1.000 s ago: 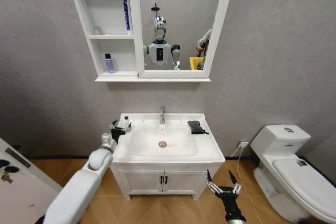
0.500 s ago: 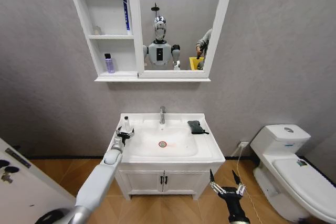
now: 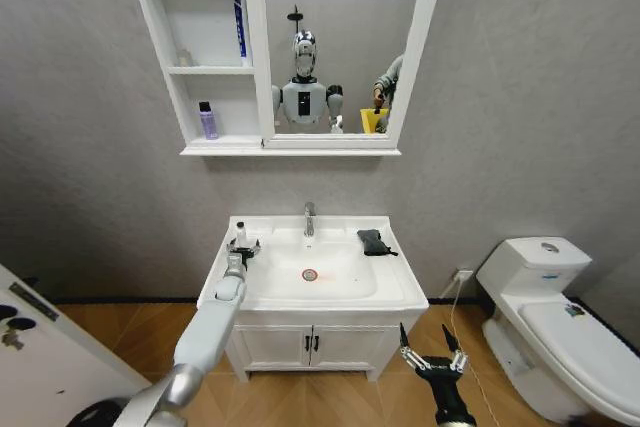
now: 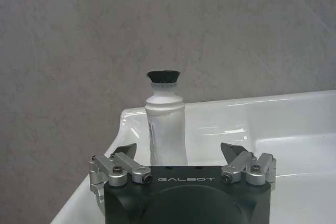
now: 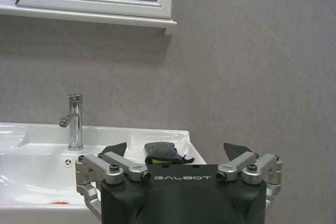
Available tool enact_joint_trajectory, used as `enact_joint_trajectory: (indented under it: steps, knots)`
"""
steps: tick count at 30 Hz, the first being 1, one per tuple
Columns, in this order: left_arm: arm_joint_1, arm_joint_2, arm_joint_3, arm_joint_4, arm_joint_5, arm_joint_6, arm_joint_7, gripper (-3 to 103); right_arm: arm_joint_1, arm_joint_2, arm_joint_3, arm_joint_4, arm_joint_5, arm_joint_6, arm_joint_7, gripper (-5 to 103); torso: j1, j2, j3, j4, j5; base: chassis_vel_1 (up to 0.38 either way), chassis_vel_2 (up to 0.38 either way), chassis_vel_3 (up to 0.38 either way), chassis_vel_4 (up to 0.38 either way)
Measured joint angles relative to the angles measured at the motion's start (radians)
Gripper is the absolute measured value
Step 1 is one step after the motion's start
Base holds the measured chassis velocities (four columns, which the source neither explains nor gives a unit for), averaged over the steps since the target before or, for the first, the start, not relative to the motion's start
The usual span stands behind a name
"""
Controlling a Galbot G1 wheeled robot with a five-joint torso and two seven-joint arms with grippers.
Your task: Move facial cleanser and shampoo from washbasin to cabinet, then wipe washbasin with towel.
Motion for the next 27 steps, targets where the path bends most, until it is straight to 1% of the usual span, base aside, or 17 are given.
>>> enact_joint_trajectory:
  steps: [2,4,5,7,8,11,12,14,15,17,18,20,23,24,26,27]
  knots:
    - [0.000,0.000,-0.001,0.001,0.000,0.000,0.000,90,0.001,0.000,-0.001,-0.001,0.000,0.000,0.000,100,0.000,0.000,0.000,0.0001,0.0000,0.000,0.000,0.000,0.000]
    - [0.003,0.003,-0.002,-0.002,0.000,0.005,0.009,80,0.001,0.001,-0.002,-0.003,0.000,0.000,0.000,100,0.000,0.000,0.000,0.0001,-0.0001,0.000,0.000,0.000,0.000]
    - [0.003,0.003,-0.002,-0.002,0.000,0.005,0.009,80,0.001,0.001,-0.002,-0.003,0.000,0.000,0.000,100,0.000,0.000,0.000,0.0001,-0.0001,0.000,0.000,0.000,0.000]
    - [0.010,0.007,-0.003,-0.010,0.000,0.011,0.015,69,0.002,0.002,-0.003,-0.003,0.000,0.000,0.000,100,0.000,0.000,0.000,0.0001,-0.0002,0.000,0.000,0.000,0.000]
    - [0.010,0.007,-0.003,-0.010,0.000,0.011,0.015,69,0.002,0.002,-0.003,-0.003,0.000,0.000,0.000,100,0.000,0.000,0.000,0.0001,-0.0002,0.000,0.000,0.000,0.000]
    - [0.020,0.017,-0.005,-0.029,-0.004,0.026,0.020,53,0.000,0.003,-0.003,-0.003,0.000,0.000,0.000,100,0.000,0.000,0.000,0.0000,-0.0002,0.000,0.000,0.000,0.000]
    - [0.020,0.017,-0.005,-0.029,-0.004,0.026,0.020,53,0.000,0.003,-0.003,-0.003,0.000,0.000,0.000,100,0.000,0.000,0.000,0.0000,-0.0002,0.000,0.000,0.000,0.000]
    - [0.029,0.030,-0.007,-0.048,-0.012,0.032,0.033,42,-0.001,0.002,-0.003,-0.003,-0.001,0.001,0.000,100,0.000,0.000,0.000,0.0001,-0.0001,0.000,0.000,0.000,0.000]
    - [0.029,0.030,-0.007,-0.048,-0.012,0.032,0.033,42,-0.001,0.002,-0.003,-0.003,-0.001,0.001,0.000,100,0.000,0.000,0.000,0.0001,-0.0001,0.000,0.000,0.000,0.000]
    - [0.042,0.045,-0.007,-0.075,-0.020,0.044,0.046,33,0.000,0.002,-0.003,-0.003,-0.001,0.001,0.001,100,0.000,0.000,0.000,0.0000,-0.0003,0.000,0.000,0.000,0.000]
    - [0.042,0.045,-0.007,-0.075,-0.020,0.044,0.046,33,0.000,0.002,-0.003,-0.003,-0.001,0.001,0.001,100,0.000,0.000,0.000,0.0000,-0.0003,0.000,0.000,0.000,0.000]
    - [0.049,0.058,-0.007,-0.094,-0.027,0.052,0.050,28,0.002,0.002,-0.004,-0.004,-0.002,0.002,0.001,100,0.000,0.000,0.000,0.0003,-0.0001,0.000,0.000,0.000,0.000]
    - [0.055,0.065,-0.007,-0.111,-0.033,0.056,0.054,27,0.004,0.003,-0.007,-0.005,-0.003,0.002,0.001,100,0.000,0.000,0.000,0.0000,-0.0003,0.000,0.000,0.000,0.000]
    - [0.060,0.073,-0.006,-0.129,-0.039,0.063,0.055,27,0.004,0.003,-0.007,-0.004,-0.003,0.002,0.001,100,0.000,0.000,0.000,-0.0003,-0.0003,0.000,0.000,0.000,0.000]
    - [0.078,0.108,0.002,-0.204,-0.058,0.099,0.056,27,0.003,0.003,-0.007,-0.003,-0.003,0.002,0.001,100,0.000,0.000,0.000,-0.0003,-0.0003,0.000,0.000,0.000,0.000]
    - [0.078,0.108,0.002,-0.204,-0.058,0.099,0.056,27,0.003,0.003,-0.007,-0.003,-0.003,0.002,0.001,100,0.000,0.000,0.000,-0.0003,-0.0003,0.000,0.000,0.000,0.000]
